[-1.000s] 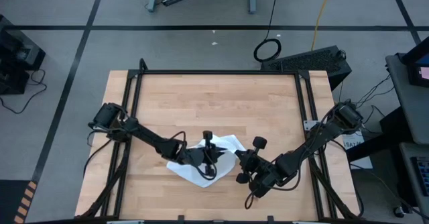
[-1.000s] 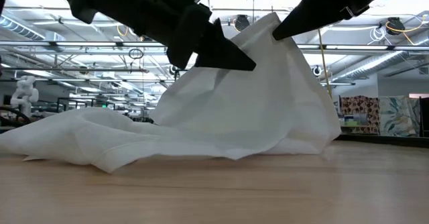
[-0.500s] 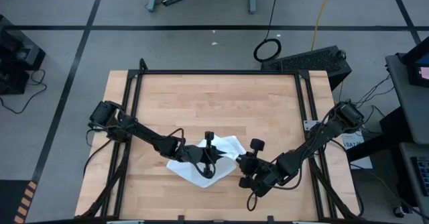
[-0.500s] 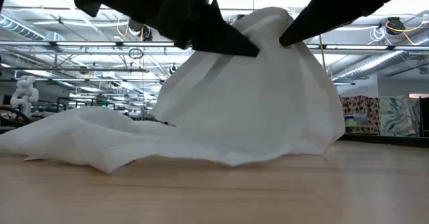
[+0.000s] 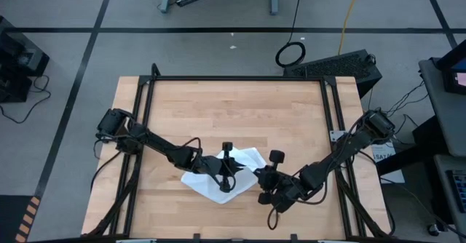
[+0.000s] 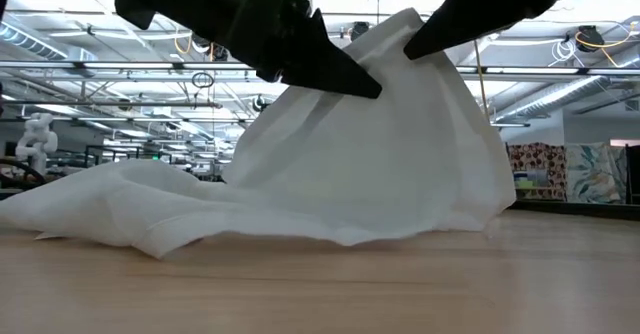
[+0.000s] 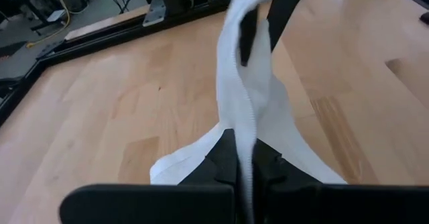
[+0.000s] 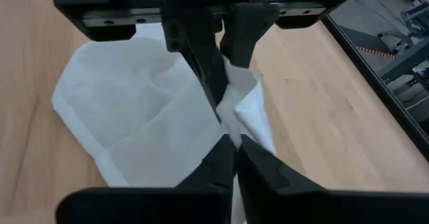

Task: Roll towel
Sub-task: Roll the white towel

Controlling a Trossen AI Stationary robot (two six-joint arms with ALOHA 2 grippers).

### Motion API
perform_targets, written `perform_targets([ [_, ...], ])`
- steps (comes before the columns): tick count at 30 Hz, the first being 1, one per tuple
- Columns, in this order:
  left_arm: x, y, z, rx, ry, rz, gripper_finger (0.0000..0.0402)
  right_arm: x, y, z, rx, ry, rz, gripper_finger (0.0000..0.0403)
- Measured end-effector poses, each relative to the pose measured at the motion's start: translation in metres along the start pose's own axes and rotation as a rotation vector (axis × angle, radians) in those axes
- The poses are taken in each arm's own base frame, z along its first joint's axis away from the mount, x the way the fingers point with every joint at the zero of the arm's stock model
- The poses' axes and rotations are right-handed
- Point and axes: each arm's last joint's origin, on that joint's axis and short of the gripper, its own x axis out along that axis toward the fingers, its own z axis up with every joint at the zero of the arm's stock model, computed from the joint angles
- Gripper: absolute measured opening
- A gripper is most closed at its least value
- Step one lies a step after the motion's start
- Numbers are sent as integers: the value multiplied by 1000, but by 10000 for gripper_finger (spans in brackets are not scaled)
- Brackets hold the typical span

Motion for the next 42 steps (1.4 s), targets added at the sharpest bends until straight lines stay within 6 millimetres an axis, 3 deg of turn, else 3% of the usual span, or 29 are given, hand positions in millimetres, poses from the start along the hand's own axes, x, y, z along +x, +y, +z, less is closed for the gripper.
perform_targets([
  [4,0,0,-1,9,5,0,25,0,0,0,2,-4,-8,7],
  [15,0,0,0,0,7,23,137,-10,-1,3,6,-48,-35,1],
  [30,0,2,0,10,10,65,142,-17,-4,8,26,-75,-35,0],
  [42,0,1,1,117,4,66,138,-28,-10,15,65,-113,-40,0],
])
